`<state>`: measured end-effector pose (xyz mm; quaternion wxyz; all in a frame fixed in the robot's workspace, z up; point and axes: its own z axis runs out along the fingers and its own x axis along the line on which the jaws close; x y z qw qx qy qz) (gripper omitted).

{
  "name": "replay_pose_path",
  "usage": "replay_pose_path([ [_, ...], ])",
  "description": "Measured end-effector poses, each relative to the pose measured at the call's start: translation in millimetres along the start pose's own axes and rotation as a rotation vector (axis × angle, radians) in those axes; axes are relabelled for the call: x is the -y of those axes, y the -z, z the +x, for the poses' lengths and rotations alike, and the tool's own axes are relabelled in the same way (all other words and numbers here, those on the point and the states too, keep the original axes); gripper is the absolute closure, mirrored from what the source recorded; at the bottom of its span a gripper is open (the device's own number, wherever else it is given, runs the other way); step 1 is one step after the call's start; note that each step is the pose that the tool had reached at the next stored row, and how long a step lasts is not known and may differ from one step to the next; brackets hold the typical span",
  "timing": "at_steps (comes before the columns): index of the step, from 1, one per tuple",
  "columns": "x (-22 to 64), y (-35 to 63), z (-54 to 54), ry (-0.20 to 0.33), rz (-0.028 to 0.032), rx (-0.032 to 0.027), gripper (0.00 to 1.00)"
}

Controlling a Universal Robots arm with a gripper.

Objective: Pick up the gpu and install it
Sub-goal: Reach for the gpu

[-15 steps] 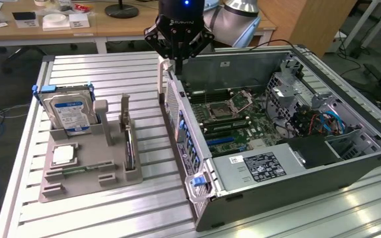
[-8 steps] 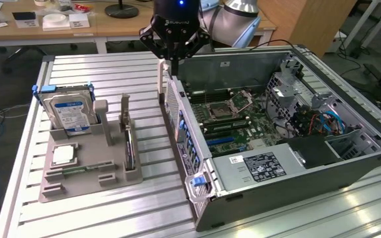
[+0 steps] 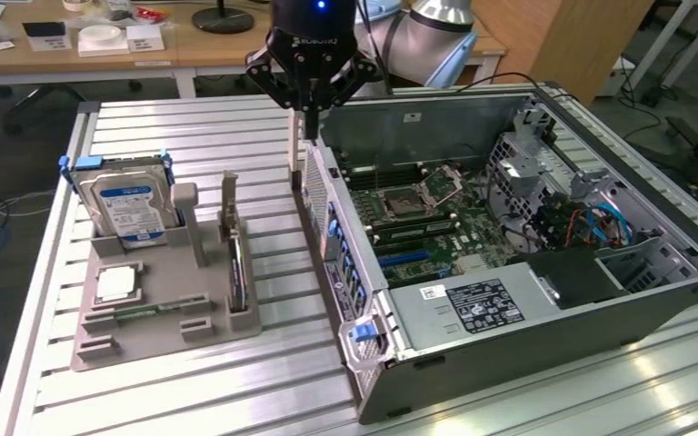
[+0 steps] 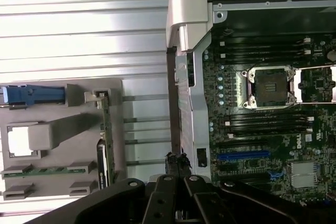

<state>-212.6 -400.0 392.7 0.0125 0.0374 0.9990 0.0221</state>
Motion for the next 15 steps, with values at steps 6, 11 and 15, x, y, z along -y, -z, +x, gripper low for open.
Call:
replay_pose_path([
  [6, 0.8, 0.2, 6.3, 0.0, 0.0001, 0.0, 0.89],
  [11, 1.3, 0.2, 11.6, 0.0, 0.0001, 0.0, 0.89],
  [15, 1.9, 0.2, 16.1, 0.0, 0.0, 0.0, 0.89],
])
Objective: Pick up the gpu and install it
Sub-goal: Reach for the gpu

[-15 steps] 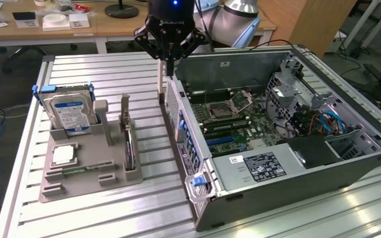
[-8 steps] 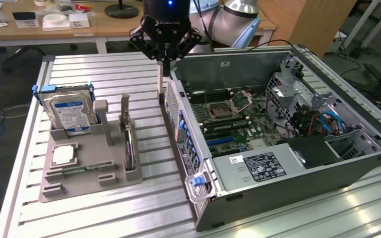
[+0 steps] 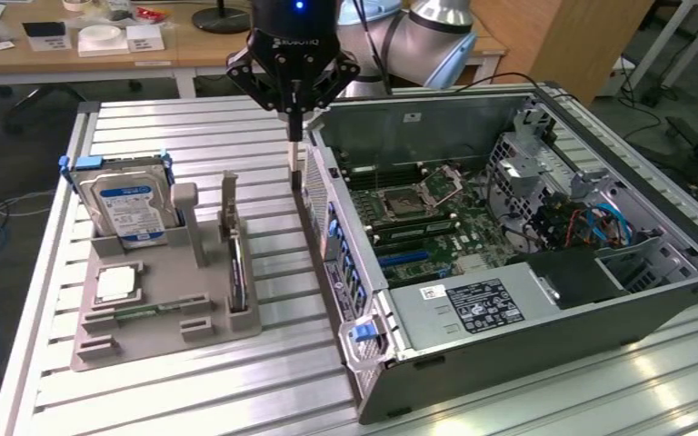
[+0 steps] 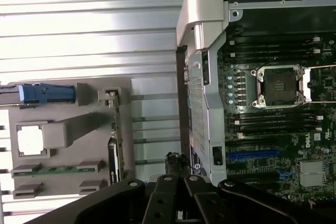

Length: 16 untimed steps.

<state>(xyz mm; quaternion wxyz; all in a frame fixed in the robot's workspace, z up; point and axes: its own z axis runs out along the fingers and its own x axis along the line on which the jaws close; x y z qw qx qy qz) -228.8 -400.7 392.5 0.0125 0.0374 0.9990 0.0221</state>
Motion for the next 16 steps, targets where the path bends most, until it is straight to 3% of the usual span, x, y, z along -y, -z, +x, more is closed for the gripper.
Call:
replay_pose_path([
  [16, 2.2, 0.2, 17.4, 0.0, 0.0, 0.0, 0.89],
])
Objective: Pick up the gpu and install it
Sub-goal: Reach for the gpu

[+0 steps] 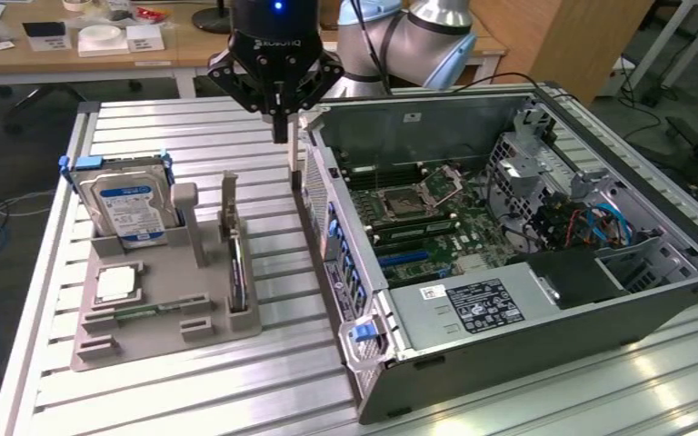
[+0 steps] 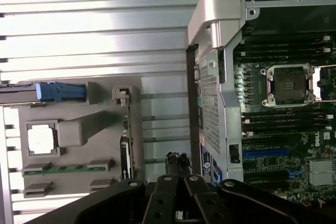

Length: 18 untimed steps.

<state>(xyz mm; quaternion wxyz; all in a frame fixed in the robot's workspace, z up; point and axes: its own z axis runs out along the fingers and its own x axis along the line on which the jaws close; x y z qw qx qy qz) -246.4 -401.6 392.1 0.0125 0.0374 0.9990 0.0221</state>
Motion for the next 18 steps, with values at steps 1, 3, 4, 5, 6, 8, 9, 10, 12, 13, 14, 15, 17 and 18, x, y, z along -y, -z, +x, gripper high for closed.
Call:
replay_pose_path([
  [1, 0.1, 0.0, 1.1, 0.0, 0.0, 0.0, 0.89],
  [3, 0.3, 0.0, 3.1, 0.0, 0.0, 0.0001, 0.89],
  [4, 0.5, 0.0, 4.3, 0.0, -0.0001, 0.0001, 0.89],
  [5, 0.6, 0.0, 5.3, 0.0, -0.0001, 0.0001, 0.89],
  [6, 0.8, 0.0, 6.4, 0.0, 0.0, 0.0, 0.89],
  [8, 1.2, 0.1, 8.8, 0.0, 0.0, 0.0, 0.89],
  [9, 1.3, 0.1, 9.9, 0.0, 0.0, 0.0, 0.89],
  [10, 1.5, 0.0, 11.0, 0.0, 0.0, 0.0001, 0.89],
  [12, 1.8, 0.1, 13.1, 0.0, 0.0, 0.0001, 0.89],
  [13, 1.9, 0.1, 14.1, 0.0, 0.0, 0.0, 0.89],
  [14, 2.1, 0.1, 15.1, 0.0, 0.0, 0.0, 0.89],
  [15, 2.2, 0.1, 16.2, 0.0, 0.0, 0.0, 0.89],
  [17, 2.5, 0.1, 18.3, 0.0, -0.0001, 0.0001, 0.89],
  [18, 2.6, 0.2, 19.4, 0.0, 0.0, 0.0, 0.89],
])
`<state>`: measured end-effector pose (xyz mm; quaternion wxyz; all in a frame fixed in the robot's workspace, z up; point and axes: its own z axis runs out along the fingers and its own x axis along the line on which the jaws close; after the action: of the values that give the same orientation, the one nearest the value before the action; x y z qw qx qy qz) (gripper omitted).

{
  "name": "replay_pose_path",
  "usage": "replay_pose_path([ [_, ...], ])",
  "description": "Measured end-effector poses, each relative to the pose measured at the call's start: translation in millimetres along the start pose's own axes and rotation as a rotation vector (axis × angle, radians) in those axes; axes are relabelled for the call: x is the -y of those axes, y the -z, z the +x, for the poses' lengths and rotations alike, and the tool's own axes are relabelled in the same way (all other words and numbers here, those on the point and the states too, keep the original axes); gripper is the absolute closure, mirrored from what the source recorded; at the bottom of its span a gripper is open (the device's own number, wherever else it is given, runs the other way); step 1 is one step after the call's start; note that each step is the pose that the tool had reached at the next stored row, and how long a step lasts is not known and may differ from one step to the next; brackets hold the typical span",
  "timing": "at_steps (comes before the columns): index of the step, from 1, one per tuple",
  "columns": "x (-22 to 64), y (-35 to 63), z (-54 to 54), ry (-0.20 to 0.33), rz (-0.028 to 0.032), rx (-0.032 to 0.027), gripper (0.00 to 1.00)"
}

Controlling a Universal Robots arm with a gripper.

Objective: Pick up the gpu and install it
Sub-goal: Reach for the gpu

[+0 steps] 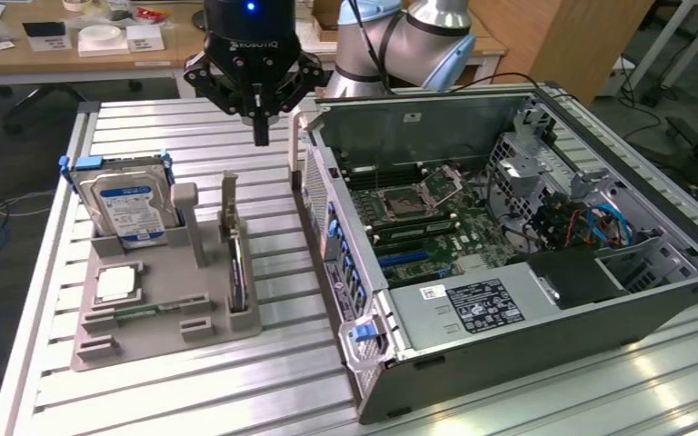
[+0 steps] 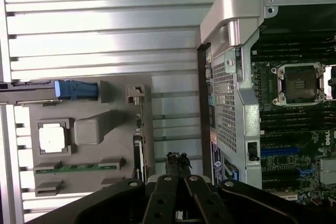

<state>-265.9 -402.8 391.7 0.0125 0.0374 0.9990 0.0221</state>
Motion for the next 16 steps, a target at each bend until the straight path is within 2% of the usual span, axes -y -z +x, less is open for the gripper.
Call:
replay_pose_path([
  [16, 2.7, 0.3, 18.4, 0.0, 0.0, 0.0, 0.89],
])
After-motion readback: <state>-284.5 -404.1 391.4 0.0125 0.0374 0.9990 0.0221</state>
